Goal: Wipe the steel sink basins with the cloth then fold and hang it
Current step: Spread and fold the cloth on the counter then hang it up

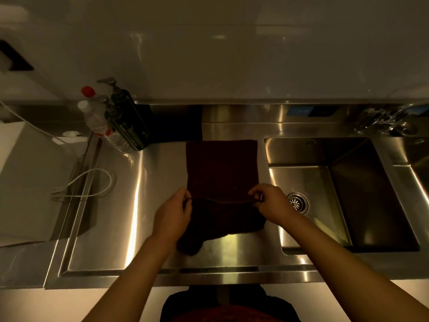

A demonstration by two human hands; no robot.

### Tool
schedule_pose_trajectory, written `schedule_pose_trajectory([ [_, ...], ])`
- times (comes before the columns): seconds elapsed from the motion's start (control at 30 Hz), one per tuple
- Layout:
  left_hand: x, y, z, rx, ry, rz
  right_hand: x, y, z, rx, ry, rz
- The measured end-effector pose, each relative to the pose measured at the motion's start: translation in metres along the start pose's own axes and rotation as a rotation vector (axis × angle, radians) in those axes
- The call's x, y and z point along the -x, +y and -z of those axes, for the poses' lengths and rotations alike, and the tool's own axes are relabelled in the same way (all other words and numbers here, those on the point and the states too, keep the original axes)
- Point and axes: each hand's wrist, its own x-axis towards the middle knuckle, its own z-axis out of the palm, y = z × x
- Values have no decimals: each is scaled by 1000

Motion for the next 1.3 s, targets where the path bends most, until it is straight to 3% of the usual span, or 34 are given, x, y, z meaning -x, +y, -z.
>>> schedule_pose_trajectory([
  [0.3,-114,16,34,27,108,-65,-76,4,36,59,90,-29],
  [0.83,-212,-12,-3,306,172,231,-187,5,63,-259,261,-147],
  [0.97,-228,-16,-10,369,171,288,-210,4,58,-176,232,-148],
  [1.3,-261,-30,-24,224,153,260,-247,19,52,-128,308,-260],
])
